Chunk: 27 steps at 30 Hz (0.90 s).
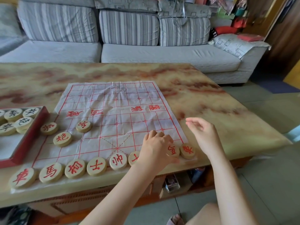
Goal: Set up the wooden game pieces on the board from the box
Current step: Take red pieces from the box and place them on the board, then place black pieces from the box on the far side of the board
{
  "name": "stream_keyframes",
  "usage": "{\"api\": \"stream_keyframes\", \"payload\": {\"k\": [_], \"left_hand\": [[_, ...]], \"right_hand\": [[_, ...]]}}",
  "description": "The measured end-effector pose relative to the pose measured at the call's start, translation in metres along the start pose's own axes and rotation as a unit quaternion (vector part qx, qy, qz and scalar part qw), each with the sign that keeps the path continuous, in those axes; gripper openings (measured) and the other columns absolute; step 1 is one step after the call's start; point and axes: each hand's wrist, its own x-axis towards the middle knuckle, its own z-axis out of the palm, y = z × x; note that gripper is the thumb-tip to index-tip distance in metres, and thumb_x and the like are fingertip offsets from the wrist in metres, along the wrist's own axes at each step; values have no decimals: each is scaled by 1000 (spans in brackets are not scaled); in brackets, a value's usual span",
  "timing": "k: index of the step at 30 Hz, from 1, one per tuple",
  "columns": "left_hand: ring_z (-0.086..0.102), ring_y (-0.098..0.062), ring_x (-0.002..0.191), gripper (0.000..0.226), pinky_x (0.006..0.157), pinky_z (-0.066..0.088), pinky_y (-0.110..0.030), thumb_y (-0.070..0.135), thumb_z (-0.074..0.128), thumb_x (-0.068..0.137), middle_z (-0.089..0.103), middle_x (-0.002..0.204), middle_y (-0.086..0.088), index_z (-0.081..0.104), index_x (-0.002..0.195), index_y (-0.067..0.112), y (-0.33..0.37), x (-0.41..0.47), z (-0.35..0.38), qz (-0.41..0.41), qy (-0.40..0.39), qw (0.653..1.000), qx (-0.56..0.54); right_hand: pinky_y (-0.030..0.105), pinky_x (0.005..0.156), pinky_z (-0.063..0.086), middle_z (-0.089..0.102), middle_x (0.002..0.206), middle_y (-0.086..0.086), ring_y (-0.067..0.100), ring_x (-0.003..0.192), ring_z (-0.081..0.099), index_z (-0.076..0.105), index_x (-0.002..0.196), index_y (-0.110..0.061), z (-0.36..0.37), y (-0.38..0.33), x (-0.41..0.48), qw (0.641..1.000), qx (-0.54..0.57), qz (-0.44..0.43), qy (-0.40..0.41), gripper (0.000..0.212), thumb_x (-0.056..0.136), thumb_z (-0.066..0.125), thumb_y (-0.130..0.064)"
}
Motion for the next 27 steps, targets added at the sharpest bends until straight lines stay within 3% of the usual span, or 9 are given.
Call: {"api": "stream_keyframes", "payload": {"k": [3, 7, 10, 13, 16, 19, 27], "left_hand": [[34, -13, 120, 67, 100, 29, -30, 59, 69, 65, 50, 126, 11, 51, 124, 33, -3, -5, -9, -4, 16, 999, -49], [45, -8, 113, 48, 97, 37, -26, 50, 66, 72, 59, 116, 14, 57, 115, 31, -39, -19, -46, -18, 71, 993, -93], [52, -4, 105, 40, 94, 40, -23, 41, 67, 76, 60, 111, 18, 59, 113, 29, -84, -35, -87, -68, 110, 987, -92], [58, -5, 90, 33, 80, 38, -17, 30, 72, 76, 60, 100, 18, 64, 108, 25, -133, -55, -125, -140, 161, 973, -87], [58, -12, 88, 28, 76, 35, -17, 19, 72, 76, 66, 100, 6, 67, 104, 19, -180, -81, -155, -205, 204, 953, -89], [61, -18, 94, 24, 83, 42, -27, 13, 70, 78, 69, 105, -4, 68, 102, 14, -227, -110, -173, -273, 234, 930, -77], [57, -34, 104, 28, 83, 43, -35, 21, 63, 84, 64, 111, -17, 66, 111, 18, -297, -167, -184, -385, 261, 885, 8]], "right_hand": [[18, 83, 42, 67, 102, -11, 7, 103, 58, 68, 102, -24, 5, -5, -2, 1000, -4, -5, -17, 17, 90, 57, -24], [12, 83, 41, 67, 99, -13, 1, 101, 58, 68, 102, -23, 19, -20, -4, 997, 8, -29, -67, 17, 86, 62, -20], [4, 81, 37, 67, 101, -14, -10, 101, 55, 66, 106, -24, 35, -31, -7, 992, -3, -46, -115, 21, 85, 64, -21], [-3, 78, 34, 66, 102, -17, -18, 98, 52, 66, 107, -24, 51, -44, -8, 988, -6, -63, -143, 22, 85, 65, -23], [11, 89, 37, 66, 103, -15, -9, 103, 54, 66, 106, -24, 73, -61, -9, 981, -2, -77, -176, 21, 85, 65, -23], [23, 96, 42, 68, 100, -11, 3, 103, 59, 66, 102, -24, 101, -83, -11, 974, 17, -103, -201, 19, 84, 66, -20], [-3, 73, 35, 67, 102, -11, -3, 96, 59, 66, 105, -24, 198, -153, -31, 939, 27, -157, -306, 20, 86, 64, -23]]}}
